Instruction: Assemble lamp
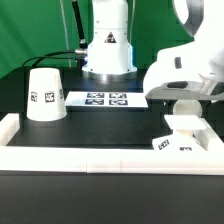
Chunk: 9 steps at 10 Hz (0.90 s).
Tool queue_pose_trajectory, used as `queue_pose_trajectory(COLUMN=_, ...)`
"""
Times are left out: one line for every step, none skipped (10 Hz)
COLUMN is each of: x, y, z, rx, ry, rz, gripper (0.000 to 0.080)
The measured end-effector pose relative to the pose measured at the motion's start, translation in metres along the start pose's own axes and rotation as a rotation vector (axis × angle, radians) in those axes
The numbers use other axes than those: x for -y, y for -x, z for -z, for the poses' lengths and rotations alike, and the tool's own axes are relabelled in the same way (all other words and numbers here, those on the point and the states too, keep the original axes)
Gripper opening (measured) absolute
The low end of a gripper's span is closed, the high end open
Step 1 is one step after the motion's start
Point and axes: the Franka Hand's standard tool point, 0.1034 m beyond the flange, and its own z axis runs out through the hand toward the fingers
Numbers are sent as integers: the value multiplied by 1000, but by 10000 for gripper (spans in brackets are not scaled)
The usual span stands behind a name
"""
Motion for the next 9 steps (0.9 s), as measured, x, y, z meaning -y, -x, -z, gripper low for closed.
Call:
queue_pose_trajectory(x=1, y=-1, z=-3, rx=3, ry=2, rz=-3, gripper=698)
queue_pose_trajectory(x=1, y=-2, z=-5, rx=4, ry=3, rz=-4, gripper=698)
queue_pose_trajectory(x=1, y=-2, z=-7, rx=6, ry=3, rz=-5, gripper=698)
queue_pose_trajectory(x=0, y=-2, z=-10, rx=4, ry=2, rz=-7, gripper=698)
queue_pose_trajectory(x=-1, y=-3, z=-15, rx=5, ry=2, rz=-8, gripper=698)
queue_pose_trajectory(x=-1, y=-3, z=-20, rx=4, ry=3, rz=-10, gripper=698)
queue_pose_trajectory(x=0, y=-3, z=-25, rx=4, ry=5, rz=-13, gripper=698)
queue_pose_trajectory(x=0, y=-3, z=-29, rx=2, ry=6, rz=-14, gripper=698)
queue_pose_trajectory(x=0, y=-4, z=-33, rx=2, ry=6, rz=-16, gripper=698)
